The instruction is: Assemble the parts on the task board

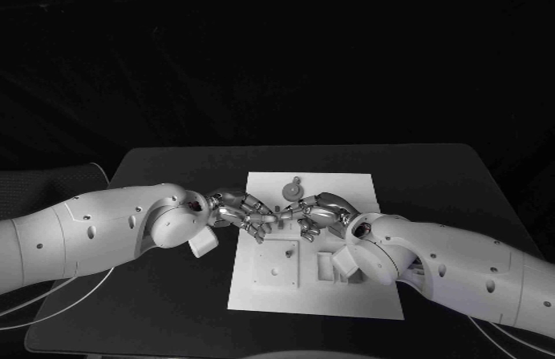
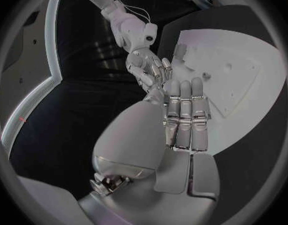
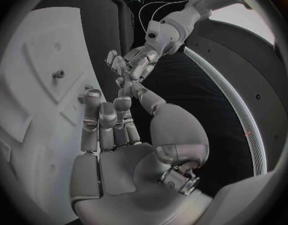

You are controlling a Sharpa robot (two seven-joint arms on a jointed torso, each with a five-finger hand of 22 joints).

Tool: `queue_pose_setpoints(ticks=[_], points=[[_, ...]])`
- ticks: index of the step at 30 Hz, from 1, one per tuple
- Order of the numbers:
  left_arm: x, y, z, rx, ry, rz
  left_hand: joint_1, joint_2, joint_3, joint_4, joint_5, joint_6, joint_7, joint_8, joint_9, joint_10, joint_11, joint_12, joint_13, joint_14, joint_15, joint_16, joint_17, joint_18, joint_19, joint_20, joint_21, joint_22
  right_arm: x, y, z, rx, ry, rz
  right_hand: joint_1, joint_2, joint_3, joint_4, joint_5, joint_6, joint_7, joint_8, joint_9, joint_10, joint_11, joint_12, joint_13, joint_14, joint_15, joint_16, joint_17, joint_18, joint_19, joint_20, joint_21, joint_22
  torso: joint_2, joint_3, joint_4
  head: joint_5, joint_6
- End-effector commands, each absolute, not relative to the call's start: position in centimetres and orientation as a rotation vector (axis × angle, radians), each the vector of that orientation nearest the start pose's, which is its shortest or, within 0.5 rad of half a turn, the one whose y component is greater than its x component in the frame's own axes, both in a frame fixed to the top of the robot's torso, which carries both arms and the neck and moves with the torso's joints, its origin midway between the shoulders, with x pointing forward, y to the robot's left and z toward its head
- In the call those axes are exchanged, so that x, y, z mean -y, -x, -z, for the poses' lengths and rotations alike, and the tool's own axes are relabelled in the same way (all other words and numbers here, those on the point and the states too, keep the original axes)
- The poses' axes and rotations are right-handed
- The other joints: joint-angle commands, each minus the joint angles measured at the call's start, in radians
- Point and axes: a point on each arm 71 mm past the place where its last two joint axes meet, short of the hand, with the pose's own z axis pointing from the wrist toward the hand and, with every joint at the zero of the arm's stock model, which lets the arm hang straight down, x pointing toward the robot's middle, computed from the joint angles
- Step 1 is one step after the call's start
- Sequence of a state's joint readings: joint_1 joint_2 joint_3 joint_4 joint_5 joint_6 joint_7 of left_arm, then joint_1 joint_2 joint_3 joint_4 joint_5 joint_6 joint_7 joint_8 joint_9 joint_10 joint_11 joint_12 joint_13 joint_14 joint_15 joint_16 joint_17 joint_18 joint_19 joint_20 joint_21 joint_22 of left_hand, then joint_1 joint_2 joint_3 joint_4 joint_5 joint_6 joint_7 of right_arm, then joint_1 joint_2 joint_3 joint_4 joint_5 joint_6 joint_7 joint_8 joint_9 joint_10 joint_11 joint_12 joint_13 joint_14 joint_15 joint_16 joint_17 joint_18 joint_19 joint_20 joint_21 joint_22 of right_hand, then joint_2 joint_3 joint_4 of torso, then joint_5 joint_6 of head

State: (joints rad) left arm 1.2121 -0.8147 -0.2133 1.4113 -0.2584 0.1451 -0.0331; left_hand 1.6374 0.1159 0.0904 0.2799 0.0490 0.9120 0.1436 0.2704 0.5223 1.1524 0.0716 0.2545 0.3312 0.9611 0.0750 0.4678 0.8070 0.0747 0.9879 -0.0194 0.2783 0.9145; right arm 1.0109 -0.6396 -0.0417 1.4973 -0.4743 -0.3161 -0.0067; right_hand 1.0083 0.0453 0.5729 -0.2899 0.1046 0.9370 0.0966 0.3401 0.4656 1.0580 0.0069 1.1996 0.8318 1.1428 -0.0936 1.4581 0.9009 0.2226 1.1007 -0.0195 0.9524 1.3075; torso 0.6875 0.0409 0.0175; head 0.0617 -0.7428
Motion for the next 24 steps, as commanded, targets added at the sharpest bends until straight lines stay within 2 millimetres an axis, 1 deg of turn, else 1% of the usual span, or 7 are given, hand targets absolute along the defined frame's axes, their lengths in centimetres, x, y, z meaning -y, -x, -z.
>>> queue_pose_setpoints(ticks=[1, 13, 24], points=[[-20.62, -45.91, 26.73, -2.315, 0.877, 1.320, 0.003, 0.008, 0.008, -0.001, 0.003, 0.027, -0.018, 0.010, 0.005, 0.010, 0.000, -0.006, 0.001, -0.006, 0.003, -0.005, 0.001, 0.011, -0.008, -0.002, -0.003, 0.002, 10.46, -43.67, 27.84, -1.998, -0.821, -1.310, -0.007, 0.008, 0.008, 0.000, -0.001, 0.023, 0.017, 0.004, 0.008, 0.004, -0.005, -0.003, -0.001, 0.002, -0.007, 0.006, -0.001, 0.039, 0.003, -0.001, 0.004, 0.017, 0.000, 0.0001, 0.0000, 0.000, 0.000], [-20.40, -45.88, 26.76, -2.323, 0.872, 1.321, 0.005, 0.009, 0.008, -0.001, 0.003, 0.027, -0.018, 0.010, 0.005, 0.011, 0.000, -0.008, 0.001, -0.006, 0.003, -0.005, 0.001, 0.011, -0.009, -0.002, -0.003, 0.002, 9.95, -43.92, 27.79, -1.991, -0.803, -1.315, -0.008, 0.010, 0.009, 0.000, -0.001, 0.023, 0.017, 0.004, 0.009, 0.005, -0.005, -0.003, -0.001, 0.003, -0.007, 0.006, -0.001, 0.039, 0.004, -0.001, 0.004, 0.017, 0.000, 0.0000, 0.0006, 0.001, 0.001], [-20.24, -45.89, 26.76, -2.324, 0.869, 1.324, 0.005, 0.010, 0.008, -0.001, 0.003, 0.027, -0.017, 0.009, 0.005, 0.011, 0.000, -0.009, 0.001, -0.007, 0.004, -0.005, 0.002, 0.010, -0.009, -0.001, -0.003, 0.002, 9.64, -44.07, 27.83, -1.997, -0.797, -1.320, -0.010, 0.010, 0.009, 0.000, -0.001, 0.023, 0.017, 0.004, 0.010, 0.005, -0.005, -0.003, -0.001, 0.003, -0.007, 0.006, -0.001, 0.039, 0.004, -0.001, 0.005, 0.017, 0.000, -0.0002, -0.0001, 0.003, 0.000]])
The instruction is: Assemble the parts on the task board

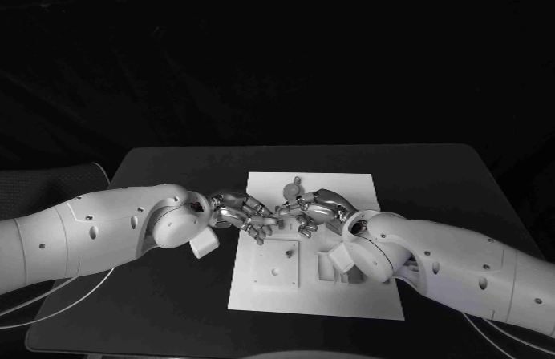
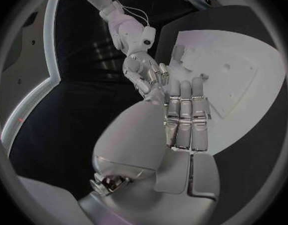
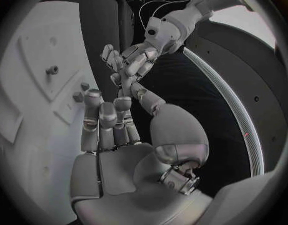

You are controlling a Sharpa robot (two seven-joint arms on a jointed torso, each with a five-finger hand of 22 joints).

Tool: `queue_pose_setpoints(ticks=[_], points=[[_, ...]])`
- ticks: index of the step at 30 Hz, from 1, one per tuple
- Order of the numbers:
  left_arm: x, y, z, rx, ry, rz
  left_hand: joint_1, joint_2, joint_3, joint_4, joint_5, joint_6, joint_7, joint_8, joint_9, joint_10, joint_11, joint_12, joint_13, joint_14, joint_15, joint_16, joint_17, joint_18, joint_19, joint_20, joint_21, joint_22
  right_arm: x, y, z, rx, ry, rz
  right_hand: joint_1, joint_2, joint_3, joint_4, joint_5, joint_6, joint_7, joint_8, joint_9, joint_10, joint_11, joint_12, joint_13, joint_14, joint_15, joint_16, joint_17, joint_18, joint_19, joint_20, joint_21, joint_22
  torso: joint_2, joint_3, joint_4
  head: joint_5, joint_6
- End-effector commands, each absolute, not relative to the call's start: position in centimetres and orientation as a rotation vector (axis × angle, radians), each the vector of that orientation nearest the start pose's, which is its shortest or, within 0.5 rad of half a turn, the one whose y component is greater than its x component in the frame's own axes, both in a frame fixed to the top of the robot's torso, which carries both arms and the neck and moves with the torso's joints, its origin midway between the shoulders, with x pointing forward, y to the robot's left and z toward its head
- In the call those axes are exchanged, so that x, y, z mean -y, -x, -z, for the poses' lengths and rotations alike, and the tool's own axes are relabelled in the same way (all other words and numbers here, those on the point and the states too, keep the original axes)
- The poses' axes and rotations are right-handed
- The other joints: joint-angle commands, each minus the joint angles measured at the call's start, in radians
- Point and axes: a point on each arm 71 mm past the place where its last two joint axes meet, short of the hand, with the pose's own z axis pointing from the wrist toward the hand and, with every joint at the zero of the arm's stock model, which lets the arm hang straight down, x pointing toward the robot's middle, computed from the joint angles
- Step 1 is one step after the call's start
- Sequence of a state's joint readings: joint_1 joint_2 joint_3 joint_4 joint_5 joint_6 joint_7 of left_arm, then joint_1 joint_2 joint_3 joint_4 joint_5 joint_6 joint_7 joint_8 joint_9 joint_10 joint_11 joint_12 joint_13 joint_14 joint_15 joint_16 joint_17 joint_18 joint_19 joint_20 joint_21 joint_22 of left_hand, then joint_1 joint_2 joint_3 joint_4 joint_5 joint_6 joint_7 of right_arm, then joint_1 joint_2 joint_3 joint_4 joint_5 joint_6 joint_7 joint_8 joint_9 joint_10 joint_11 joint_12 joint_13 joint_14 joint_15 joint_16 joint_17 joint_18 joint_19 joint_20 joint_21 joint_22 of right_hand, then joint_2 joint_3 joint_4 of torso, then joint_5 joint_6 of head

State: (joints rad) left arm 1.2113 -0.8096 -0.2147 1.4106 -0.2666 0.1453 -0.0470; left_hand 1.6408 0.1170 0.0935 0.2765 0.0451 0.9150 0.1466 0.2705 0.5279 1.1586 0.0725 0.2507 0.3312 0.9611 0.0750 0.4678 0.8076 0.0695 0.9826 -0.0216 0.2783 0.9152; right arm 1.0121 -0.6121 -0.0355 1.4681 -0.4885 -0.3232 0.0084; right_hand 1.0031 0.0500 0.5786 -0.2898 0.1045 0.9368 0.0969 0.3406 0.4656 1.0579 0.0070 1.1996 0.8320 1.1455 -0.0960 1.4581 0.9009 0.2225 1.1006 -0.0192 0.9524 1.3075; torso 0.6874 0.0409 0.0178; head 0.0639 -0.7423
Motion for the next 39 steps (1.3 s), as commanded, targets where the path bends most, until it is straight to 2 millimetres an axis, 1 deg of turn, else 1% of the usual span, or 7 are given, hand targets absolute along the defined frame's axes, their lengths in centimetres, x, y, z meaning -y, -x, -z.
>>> queue_pose_setpoints(ticks=[1, 16, 21, 26, 29, 33, 39], points=[[-20.23, -45.89, 26.76, -2.324, 0.869, 1.324, 0.002, 0.009, 0.005, 0.003, 0.007, 0.024, -0.020, 0.009, 0.000, 0.005, 0.000, -0.005, 0.001, -0.007, 0.004, -0.005, 0.001, 0.016, -0.004, 0.001, -0.003, 0.002, 9.59, -44.07, 27.84, -1.998, -0.796, -1.321, -0.005, 0.006, 0.004, 0.000, -0.001, 0.024, 0.016, 0.004, 0.010, 0.005, -0.005, -0.004, -0.001, 0.000, -0.005, 0.006, -0.001, 0.039, 0.004, -0.001, 0.005, 0.017, 0.000, -0.0002, -0.0004, 0.001, 0.000], [-20.18, -45.96, 26.76, -2.319, 0.872, 1.318, 0.002, 0.010, 0.003, 0.003, 0.007, 0.024, -0.020, 0.009, 0.000, 0.006, 0.000, -0.007, 0.001, -0.007, 0.004, -0.005, 0.002, 0.015, -0.004, 0.001, -0.003, 0.002, 9.11, -44.05, 27.81, -2.008, -0.773, -1.328, -0.012, 0.003, 0.003, 0.000, -0.005, 0.023, 0.016, 0.003, 0.011, 0.005, -0.005, -0.005, -0.002, -0.001, -0.005, 0.005, -0.001, 0.039, 0.003, -0.001, 0.005, 0.017, 0.000, -0.0003, -0.0001, 0.002, -0.001], [-20.25, -45.98, 26.76, -2.315, 0.875, 1.315, 0.003, 0.012, 0.003, 0.003, 0.007, 0.025, -0.019, 0.009, 0.000, 0.007, 0.000, -0.008, 0.001, -0.007, 0.004, -0.005, 0.002, 0.016, -0.004, 0.001, -0.003, 0.002, 9.26, -44.10, 27.84, -2.006, -0.778, -1.319, -0.040, -0.034, -0.012, 0.003, -0.013, 0.001, 0.023, -0.010, 0.007, -0.001, 0.001, -0.009, -0.002, -0.004, -0.002, 0.002, -0.002, 0.039, 0.001, 0.001, 0.004, 0.016, 0.000, 0.0000, -0.0002, 0.003, -0.002], [-20.25, -46.11, 26.78, -2.309, 0.879, 1.316, 0.005, 0.015, 0.003, 0.002, 0.007, 0.025, -0.018, 0.009, 0.000, 0.007, 0.000, -0.009, 0.002, -0.007, 0.004, -0.005, 0.003, 0.016, -0.004, 0.001, -0.003, 0.003, 9.34, -44.13, 27.87, -2.006, -0.775, -1.314, -0.086, -0.076, -0.054, 0.003, -0.006, -0.049, 0.042, -0.039, -0.003, -0.021, 0.019, -0.011, 0.001, -0.016, 0.015, -0.004, -0.003, 0.039, -0.008, 0.004, -0.002, 0.013, 0.000, 0.0002, -0.0007, 0.003, -0.001], [-20.25, -46.12, 26.78, -2.308, 0.881, 1.318, 0.006, 0.017, 0.003, 0.002, 0.006, 0.025, -0.017, 0.009, 0.000, 0.008, 0.000, -0.010, 0.002, -0.007, 0.004, -0.005, 0.003, 0.016, -0.004, 0.001, -0.003, 0.003, 9.50, -44.21, 27.93, -2.007, -0.777, -1.309, -0.103, -0.088, -0.077, 0.002, -0.005, -0.094, 0.057, -0.065, -0.014, -0.037, 0.034, -0.010, 0.004, -0.026, 0.029, -0.007, -0.002, 0.039, -0.018, 0.006, -0.009, 0.011, 0.000, 0.0001, -0.0011, 0.002, -0.001], [-20.29, -46.15, 26.77, -2.304, 0.885, 1.318, 0.006, 0.018, 0.002, 0.002, 0.006, 0.025, -0.017, 0.009, 0.000, 0.008, 0.001, -0.010, 0.002, -0.007, 0.004, -0.005, 0.003, 0.016, -0.005, 0.001, -0.003, 0.003, 9.71, -44.29, 27.97, -2.005, -0.780, -1.303, -0.127, -0.096, -0.111, 0.003, -0.009, -0.127, 0.072, -0.082, -0.023, -0.058, 0.048, -0.008, 0.008, -0.042, 0.043, -0.010, -0.002, 0.039, -0.032, 0.011, -0.018, 0.009, 0.000, 0.0002, -0.0006, 0.003, -0.001], [-20.31, -46.14, 26.76, -2.303, 0.888, 1.320, 0.007, 0.019, 0.002, 0.002, 0.006, 0.025, -0.016, 0.009, 0.001, 0.009, 0.001, -0.011, 0.002, -0.008, 0.004, -0.005, 0.003, 0.016, -0.005, 0.001, -0.003, 0.004, 10.09, -44.34, 27.98, -2.002, -0.773, -1.292, -0.143, -0.099, -0.137, 0.002, -0.008, -0.147, 0.080, -0.092, -0.030, -0.069, 0.056, -0.006, 0.009, -0.050, 0.051, -0.011, -0.002, 0.039, -0.039, 0.014, -0.023, 0.008, 0.000, 0.0003, -0.0005, 0.002, 0.000]])
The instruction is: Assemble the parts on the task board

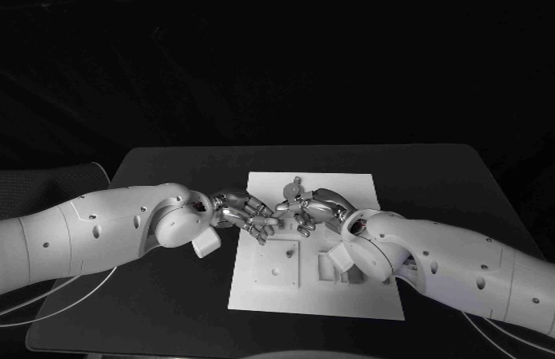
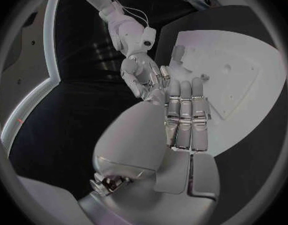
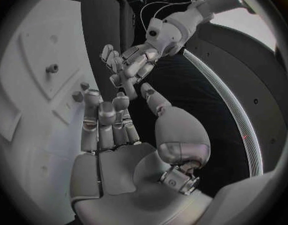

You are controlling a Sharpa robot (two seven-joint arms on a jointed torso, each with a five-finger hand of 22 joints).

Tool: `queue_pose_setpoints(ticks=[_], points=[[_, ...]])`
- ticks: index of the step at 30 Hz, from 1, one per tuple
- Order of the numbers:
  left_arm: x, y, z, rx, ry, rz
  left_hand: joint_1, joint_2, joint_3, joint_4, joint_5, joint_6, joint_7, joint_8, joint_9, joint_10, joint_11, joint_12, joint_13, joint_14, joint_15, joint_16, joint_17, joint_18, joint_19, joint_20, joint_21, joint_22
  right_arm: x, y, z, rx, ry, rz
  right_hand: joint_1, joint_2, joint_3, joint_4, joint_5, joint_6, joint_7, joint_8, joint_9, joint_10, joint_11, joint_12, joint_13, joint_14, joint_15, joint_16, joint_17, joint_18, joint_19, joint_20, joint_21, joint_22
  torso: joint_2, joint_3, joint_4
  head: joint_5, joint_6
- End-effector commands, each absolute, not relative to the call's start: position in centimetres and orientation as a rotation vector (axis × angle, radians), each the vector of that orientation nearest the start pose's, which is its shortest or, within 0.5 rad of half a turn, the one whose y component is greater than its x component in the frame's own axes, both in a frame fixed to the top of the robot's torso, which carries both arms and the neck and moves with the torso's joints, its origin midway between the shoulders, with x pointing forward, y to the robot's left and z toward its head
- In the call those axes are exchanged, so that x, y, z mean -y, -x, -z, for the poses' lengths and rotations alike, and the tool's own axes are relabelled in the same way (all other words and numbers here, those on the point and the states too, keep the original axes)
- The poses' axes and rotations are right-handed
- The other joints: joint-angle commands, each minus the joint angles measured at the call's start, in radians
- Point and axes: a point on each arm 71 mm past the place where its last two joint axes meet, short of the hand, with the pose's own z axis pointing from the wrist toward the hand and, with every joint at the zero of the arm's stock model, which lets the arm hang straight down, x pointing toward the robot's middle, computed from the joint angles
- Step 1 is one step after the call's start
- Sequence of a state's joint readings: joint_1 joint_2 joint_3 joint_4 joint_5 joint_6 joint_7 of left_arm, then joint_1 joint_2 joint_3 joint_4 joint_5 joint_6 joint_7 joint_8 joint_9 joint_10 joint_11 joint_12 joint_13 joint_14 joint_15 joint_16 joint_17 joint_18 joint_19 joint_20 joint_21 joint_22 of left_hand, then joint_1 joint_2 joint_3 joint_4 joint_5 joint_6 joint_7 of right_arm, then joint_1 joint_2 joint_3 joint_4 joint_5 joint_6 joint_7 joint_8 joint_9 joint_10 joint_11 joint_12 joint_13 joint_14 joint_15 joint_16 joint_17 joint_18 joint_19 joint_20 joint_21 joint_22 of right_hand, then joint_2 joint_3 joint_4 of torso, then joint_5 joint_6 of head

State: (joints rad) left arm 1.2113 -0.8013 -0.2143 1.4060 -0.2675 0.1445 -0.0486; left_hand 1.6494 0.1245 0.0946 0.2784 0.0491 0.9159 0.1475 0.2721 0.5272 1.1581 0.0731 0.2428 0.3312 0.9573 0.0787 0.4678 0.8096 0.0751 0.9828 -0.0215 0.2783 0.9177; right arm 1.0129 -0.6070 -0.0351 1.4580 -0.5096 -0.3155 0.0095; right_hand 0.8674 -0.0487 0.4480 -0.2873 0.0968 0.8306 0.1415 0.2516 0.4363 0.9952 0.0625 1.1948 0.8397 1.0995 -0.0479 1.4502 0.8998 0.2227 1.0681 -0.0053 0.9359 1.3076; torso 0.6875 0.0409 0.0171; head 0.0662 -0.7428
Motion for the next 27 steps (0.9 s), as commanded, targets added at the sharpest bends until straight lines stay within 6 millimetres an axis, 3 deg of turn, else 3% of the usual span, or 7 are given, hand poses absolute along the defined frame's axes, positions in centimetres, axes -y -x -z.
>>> queue_pose_setpoints(ticks=[1, 19, 27], points=[[-20.32, -46.14, 26.76, -2.303, 0.888, 1.320, -0.001, 0.011, 0.001, 0.000, 0.002, 0.024, -0.017, 0.007, 0.001, 0.009, 0.000, -0.004, 0.002, -0.004, 0.000, -0.005, 0.002, 0.010, -0.005, 0.001, -0.003, 0.001, 10.16, -44.36, 27.99, -2.001, -0.772, -1.289, -0.007, -0.001, -0.007, 0.000, 0.000, -0.041, 0.035, -0.003, -0.001, -0.006, 0.000, -0.001, 0.001, -0.004, 0.003, -0.003, -0.001, 0.039, -0.006, 0.000, -0.007, 0.008, 0.000, 0.0003, 0.0003, 0.000, 0.000], [-20.28, -46.11, 26.77, -2.306, 0.890, 1.322, 0.001, 0.012, 0.000, -0.001, 0.002, 0.024, -0.016, 0.007, 0.002, 0.010, 0.001, -0.005, 0.002, -0.004, 0.000, -0.005, 0.002, 0.010, -0.006, 0.001, -0.004, 0.002, 10.33, -44.34, 28.04, -2.017, -0.744, -1.292, 0.019, 0.015, -0.018, -0.002, 0.011, -0.009, 0.027, 0.018, 0.003, -0.007, -0.008, 0.007, 0.000, -0.004, -0.004, 0.003, -0.001, 0.039, -0.004, -0.002, -0.005, 0.010, 0.000, 0.0008, 0.0001, 0.000, -0.001], [-20.22, -46.08, 26.76, -2.308, 0.889, 1.324, 0.001, 0.013, -0.001, -0.001, 0.002, 0.024, -0.016, 0.007, 0.002, 0.010, 0.001, -0.006, 0.002, -0.005, 0.000, -0.006, 0.002, 0.010, -0.006, 0.001, -0.004, 0.002, 10.10, -44.30, 27.94, -2.009, -0.739, -1.308, 0.062, 0.044, -0.013, -0.004, 0.015, 0.026, 0.014, 0.039, 0.010, 0.001, -0.019, 0.011, -0.003, 0.000, -0.014, 0.006, -0.002, 0.039, -0.002, -0.004, -0.001, 0.013, 0.000, 0.0005, 0.0004, 0.000, -0.001]])
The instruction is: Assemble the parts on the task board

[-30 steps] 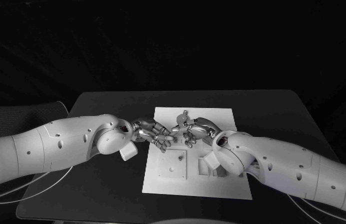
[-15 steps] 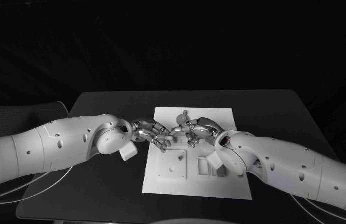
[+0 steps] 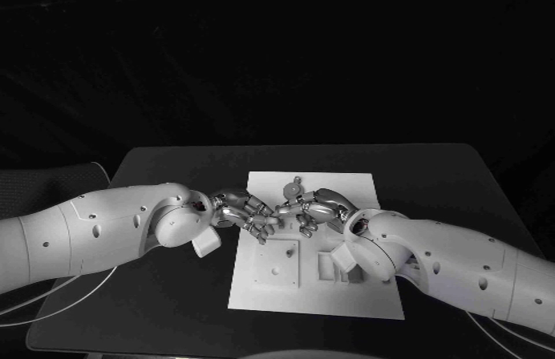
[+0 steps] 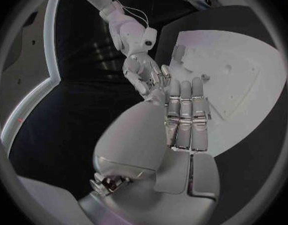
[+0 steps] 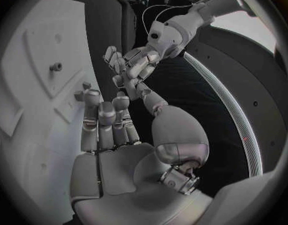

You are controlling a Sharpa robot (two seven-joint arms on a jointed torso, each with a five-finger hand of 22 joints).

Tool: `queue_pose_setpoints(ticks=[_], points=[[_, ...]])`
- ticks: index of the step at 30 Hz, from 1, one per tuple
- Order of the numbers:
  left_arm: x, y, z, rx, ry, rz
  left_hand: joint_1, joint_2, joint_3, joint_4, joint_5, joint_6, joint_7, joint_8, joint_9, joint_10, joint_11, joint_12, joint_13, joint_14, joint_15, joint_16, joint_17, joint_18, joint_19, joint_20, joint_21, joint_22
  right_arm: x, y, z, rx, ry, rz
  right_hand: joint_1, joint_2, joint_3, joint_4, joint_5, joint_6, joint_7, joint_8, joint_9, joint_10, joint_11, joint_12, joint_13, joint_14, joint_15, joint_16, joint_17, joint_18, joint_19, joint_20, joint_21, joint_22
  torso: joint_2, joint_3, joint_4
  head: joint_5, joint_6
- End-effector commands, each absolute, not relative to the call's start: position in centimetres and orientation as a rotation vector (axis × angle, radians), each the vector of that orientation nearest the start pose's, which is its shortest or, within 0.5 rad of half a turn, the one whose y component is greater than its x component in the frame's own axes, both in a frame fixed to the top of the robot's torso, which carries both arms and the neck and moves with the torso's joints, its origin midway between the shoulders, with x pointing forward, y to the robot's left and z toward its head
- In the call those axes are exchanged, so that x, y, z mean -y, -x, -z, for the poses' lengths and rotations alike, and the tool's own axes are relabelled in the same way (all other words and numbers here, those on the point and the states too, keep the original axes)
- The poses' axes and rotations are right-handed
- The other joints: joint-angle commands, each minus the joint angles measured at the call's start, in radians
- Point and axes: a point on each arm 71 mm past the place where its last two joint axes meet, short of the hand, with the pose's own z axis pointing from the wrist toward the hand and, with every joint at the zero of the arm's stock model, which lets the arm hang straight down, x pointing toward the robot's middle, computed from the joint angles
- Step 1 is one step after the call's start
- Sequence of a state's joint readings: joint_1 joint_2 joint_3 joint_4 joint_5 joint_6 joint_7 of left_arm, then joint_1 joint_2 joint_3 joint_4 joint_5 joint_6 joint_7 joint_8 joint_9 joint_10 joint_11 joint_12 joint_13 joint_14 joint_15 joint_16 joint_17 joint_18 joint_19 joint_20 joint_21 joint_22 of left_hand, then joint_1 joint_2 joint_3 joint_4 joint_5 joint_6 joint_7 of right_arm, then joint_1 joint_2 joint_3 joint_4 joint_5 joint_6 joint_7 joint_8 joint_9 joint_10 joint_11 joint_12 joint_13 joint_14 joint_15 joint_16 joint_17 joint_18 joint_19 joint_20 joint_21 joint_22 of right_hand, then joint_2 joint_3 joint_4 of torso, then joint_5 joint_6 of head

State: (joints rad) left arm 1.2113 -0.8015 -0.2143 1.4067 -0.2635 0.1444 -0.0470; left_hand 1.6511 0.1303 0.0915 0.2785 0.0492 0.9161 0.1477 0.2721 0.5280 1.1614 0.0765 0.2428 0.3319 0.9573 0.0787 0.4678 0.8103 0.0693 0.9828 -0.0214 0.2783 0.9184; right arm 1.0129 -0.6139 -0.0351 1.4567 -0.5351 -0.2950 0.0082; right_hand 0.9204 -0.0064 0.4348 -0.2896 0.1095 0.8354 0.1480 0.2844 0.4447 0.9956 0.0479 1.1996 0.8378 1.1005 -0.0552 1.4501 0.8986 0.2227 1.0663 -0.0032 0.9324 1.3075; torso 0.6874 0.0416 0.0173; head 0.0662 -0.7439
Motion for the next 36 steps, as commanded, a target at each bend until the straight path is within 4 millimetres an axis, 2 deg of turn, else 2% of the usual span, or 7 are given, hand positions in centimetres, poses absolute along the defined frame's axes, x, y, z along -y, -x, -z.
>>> queue_pose_setpoints(ticks=[1, 2, 5, 19, 29, 36], points=[[-20.22, -46.08, 26.77, -2.309, 0.889, 1.324, 0.000, 0.007, 0.002, -0.001, 0.002, 0.023, -0.016, 0.007, 0.001, 0.007, -0.003, -0.006, 0.001, -0.005, 0.000, -0.006, 0.002, 0.016, -0.006, 0.001, -0.004, 0.001, 10.09, -44.30, 27.94, -2.009, -0.738, -1.309, 0.012, 0.003, 0.001, -0.001, 0.000, 0.023, 0.007, 0.008, 0.001, 0.001, -0.005, 0.006, -0.002, -0.001, -0.008, 0.007, -0.001, 0.039, 0.000, -0.006, 0.003, 0.013, 0.000, -0.0005, 0.0002, 0.000, 0.000], [-20.22, -46.08, 26.76, -2.308, 0.890, 1.323, 0.000, 0.007, 0.002, -0.001, 0.002, 0.023, -0.016, 0.007, 0.001, 0.007, -0.003, -0.006, 0.001, -0.005, 0.000, -0.006, 0.002, 0.016, -0.006, 0.001, -0.004, 0.001, 10.08, -44.31, 27.94, -2.009, -0.738, -1.309, 0.034, 0.012, 0.014, 0.000, -0.028, 0.035, 0.003, 0.014, 0.004, 0.005, -0.009, 0.007, -0.003, 0.000, -0.011, 0.007, -0.001, 0.039, 0.002, -0.008, 0.004, 0.013, 0.000, -0.0005, 0.0002, 0.000, 0.000], [-20.22, -46.07, 26.76, -2.309, 0.890, 1.323, 0.000, 0.007, 0.002, -0.001, 0.002, 0.023, -0.016, 0.007, 0.001, 0.007, -0.003, -0.006, 0.001, -0.005, 0.001, -0.006, 0.002, 0.016, -0.007, 0.001, -0.004, 0.001, 10.06, -44.30, 27.94, -2.010, -0.735, -1.309, 0.052, 0.023, 0.030, 0.000, -0.044, 0.048, -0.002, 0.021, 0.006, 0.010, -0.014, 0.006, -0.006, 0.003, -0.016, 0.007, -0.002, 0.039, 0.003, -0.007, 0.005, 0.014, 0.000, -0.0005, 0.0002, 0.000, 0.000], [-20.20, -46.03, 26.77, -2.312, 0.890, 1.322, 0.001, 0.007, 0.000, -0.001, 0.002, 0.024, -0.015, 0.007, 0.001, 0.008, -0.002, -0.007, 0.001, -0.005, 0.001, -0.006, 0.002, 0.016, -0.007, 0.001, -0.004, 0.002, 10.04, -44.34, 27.87, -1.994, -0.759, -1.329, 0.070, 0.056, 0.074, 0.000, -0.047, 0.095, -0.020, 0.045, 0.019, 0.026, -0.031, 0.005, -0.013, 0.012, -0.031, 0.010, -0.004, 0.039, 0.008, -0.005, 0.012, 0.016, 0.000, 0.0001, 0.0000, 0.000, -0.003], [-20.12, -46.01, 26.77, -2.315, 0.889, 1.326, 0.002, 0.007, 0.000, -0.001, 0.002, 0.023, -0.015, 0.006, 0.001, 0.009, -0.002, -0.008, 0.002, -0.006, 0.001, -0.006, 0.002, 0.016, -0.007, 0.001, -0.004, 0.002, 9.91, -44.31, 27.81, -1.990, -0.759, -1.341, 0.065, 0.050, 0.077, 0.000, -0.050, 0.097, -0.021, 0.045, 0.020, 0.029, -0.033, 0.004, -0.014, 0.013, -0.033, 0.011, -0.004, 0.039, 0.009, -0.005, 0.014, 0.016, 0.000, 0.0001, 0.0000, 0.000, -0.003], [-20.15, -46.08, 26.77, -2.306, 0.900, 1.321, 0.002, 0.004, -0.003, -0.001, 0.002, 0.023, -0.014, 0.006, 0.001, 0.009, -0.002, -0.010, 0.002, -0.006, 0.001, -0.006, 0.003, 0.016, -0.008, 0.002, -0.004, 0.003, 9.91, -44.34, 27.84, -1.992, -0.756, -1.341, 0.071, 0.065, 0.094, 0.000, -0.050, 0.112, -0.027, 0.052, 0.025, 0.033, -0.038, 0.004, -0.015, 0.015, -0.036, 0.012, -0.005, 0.039, 0.010, -0.006, 0.016, 0.017, 0.000, -0.0005, 0.0000, 0.000, -0.003]])
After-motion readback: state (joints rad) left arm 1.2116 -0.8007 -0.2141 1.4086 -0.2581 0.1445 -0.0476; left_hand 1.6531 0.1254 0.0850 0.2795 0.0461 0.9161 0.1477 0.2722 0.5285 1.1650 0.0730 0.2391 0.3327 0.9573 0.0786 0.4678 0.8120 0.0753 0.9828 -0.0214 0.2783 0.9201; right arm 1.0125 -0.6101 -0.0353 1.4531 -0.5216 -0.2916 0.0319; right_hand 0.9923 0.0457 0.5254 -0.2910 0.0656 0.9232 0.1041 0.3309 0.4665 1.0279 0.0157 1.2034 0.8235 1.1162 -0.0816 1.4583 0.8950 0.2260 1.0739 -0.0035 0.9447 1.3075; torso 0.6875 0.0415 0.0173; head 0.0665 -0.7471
